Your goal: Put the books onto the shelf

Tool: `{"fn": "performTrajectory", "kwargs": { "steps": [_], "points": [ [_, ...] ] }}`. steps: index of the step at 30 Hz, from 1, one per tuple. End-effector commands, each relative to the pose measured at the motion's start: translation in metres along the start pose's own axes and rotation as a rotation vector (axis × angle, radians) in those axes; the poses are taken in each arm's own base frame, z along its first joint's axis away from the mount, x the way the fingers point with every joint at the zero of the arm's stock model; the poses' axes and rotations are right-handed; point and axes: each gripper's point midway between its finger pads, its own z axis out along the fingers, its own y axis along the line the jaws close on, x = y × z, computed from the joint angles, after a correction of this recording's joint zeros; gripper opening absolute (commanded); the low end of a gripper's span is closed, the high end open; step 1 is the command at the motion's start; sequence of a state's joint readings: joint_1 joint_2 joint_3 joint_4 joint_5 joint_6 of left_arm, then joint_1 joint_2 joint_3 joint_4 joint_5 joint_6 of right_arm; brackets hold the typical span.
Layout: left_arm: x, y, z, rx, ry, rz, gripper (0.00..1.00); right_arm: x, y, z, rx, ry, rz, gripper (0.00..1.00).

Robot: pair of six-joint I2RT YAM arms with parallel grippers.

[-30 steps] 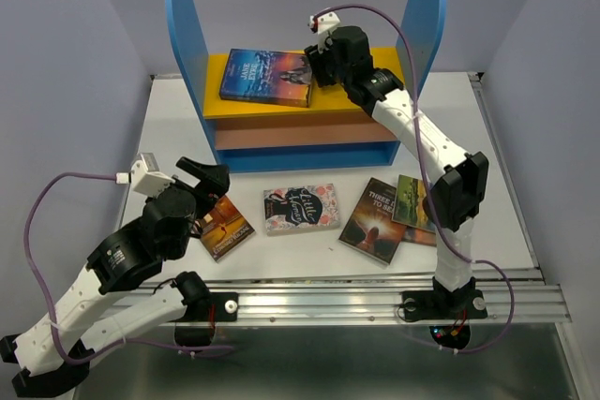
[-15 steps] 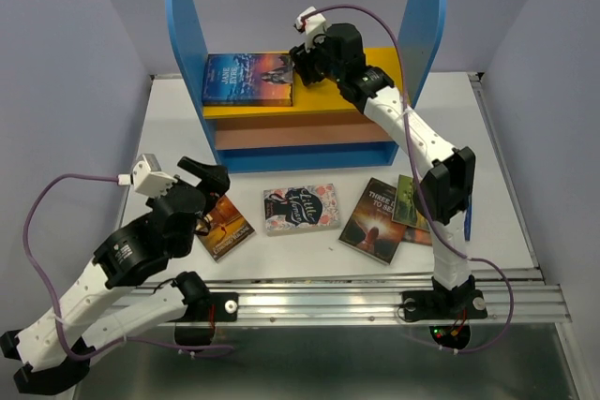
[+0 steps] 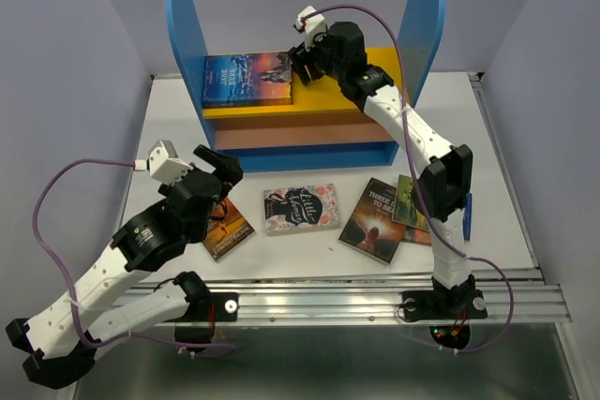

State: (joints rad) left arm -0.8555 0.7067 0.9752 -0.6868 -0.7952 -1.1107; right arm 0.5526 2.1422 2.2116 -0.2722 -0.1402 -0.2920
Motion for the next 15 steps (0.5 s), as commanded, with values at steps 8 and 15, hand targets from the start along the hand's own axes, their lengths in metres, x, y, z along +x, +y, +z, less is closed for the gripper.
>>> {"fn": "performTrajectory", "kwargs": {
  "steps": [8, 15],
  "points": [
    [-0.002, -0.025, 0.028, 0.071, 0.034, 0.035, 0.99, -0.043, 0.000, -0.005, 0.059, -0.120, 0.023, 0.75],
    [0.009, -0.027, 0.024, 0.136, 0.090, 0.091, 0.99, -0.073, -0.046, -0.054, 0.321, -0.144, 0.136, 0.97]
  ]
}}
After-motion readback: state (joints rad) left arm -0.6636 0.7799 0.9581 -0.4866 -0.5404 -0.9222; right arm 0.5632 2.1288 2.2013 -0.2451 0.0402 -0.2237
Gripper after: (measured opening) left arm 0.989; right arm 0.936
